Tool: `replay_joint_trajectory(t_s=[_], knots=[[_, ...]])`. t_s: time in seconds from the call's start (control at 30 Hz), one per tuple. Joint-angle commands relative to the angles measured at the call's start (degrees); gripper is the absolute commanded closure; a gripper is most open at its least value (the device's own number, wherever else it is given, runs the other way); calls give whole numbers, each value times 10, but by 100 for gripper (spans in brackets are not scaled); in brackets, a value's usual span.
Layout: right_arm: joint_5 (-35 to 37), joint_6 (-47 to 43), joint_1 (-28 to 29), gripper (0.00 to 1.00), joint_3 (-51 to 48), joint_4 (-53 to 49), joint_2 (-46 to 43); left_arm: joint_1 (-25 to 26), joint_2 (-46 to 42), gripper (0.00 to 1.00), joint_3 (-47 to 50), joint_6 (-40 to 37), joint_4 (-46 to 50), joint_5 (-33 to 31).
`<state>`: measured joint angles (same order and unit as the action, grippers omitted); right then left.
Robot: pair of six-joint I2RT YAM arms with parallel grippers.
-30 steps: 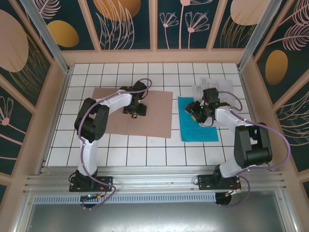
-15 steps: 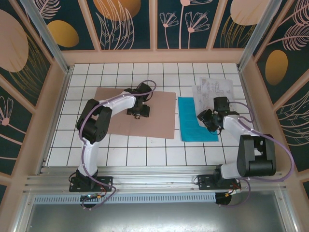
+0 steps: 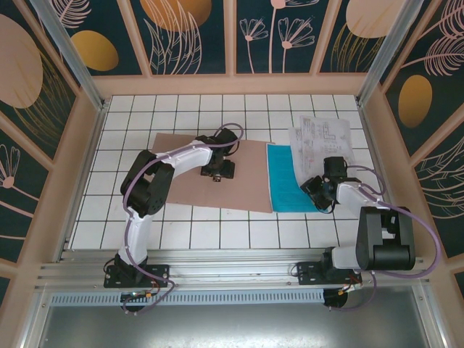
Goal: Put the files into the folder
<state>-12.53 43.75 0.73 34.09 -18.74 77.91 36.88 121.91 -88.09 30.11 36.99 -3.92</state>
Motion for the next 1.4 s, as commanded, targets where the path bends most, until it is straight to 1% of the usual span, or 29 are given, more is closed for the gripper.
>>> replay_joint_trajectory(t_s=[0.0, 0.17, 0.33, 0.43, 0.53, 0.67, 0.77, 0.83, 0.97, 1.13, 1.27, 1.37], knots=[[-11, -5, -2, 47, -16, 6, 15, 13, 28, 30, 5, 43, -9, 64], [-16, 0, 16, 47, -4, 4, 10, 23, 29, 31, 12, 85, -46, 96], [-14, 8, 31, 47, 19, -20, -11, 37, 40, 31, -9, 95, -54, 103], [4, -2, 14, 47, 43, -42, -26, 40, 46, 32, -19, 99, -56, 107], [6, -24, -35, 47, 62, -48, -23, 40, 47, 32, -21, 105, -60, 111], [11, -62, -104, 47, 93, -44, 14, 41, 48, 32, -21, 109, -69, 121], [17, -82, -138, 47, 120, -34, 56, 40, 50, 33, -23, 111, -73, 127], [16, -91, -149, 47, 136, -27, 84, 41, 53, 33, -28, 110, -73, 129], [16, -102, -154, 47, 165, -17, 128, 41, 55, 33, -31, 110, -70, 128], [14, -112, -153, 47, 174, -7, 163, 41, 53, 33, -24, 113, -71, 128], [10, -124, -152, 47, 167, -7, 185, 41, 49, 33, -9, 132, -85, 136], [7, -132, -141, 47, 157, -16, 199, 40, 44, 33, 4, 155, -101, 139]])
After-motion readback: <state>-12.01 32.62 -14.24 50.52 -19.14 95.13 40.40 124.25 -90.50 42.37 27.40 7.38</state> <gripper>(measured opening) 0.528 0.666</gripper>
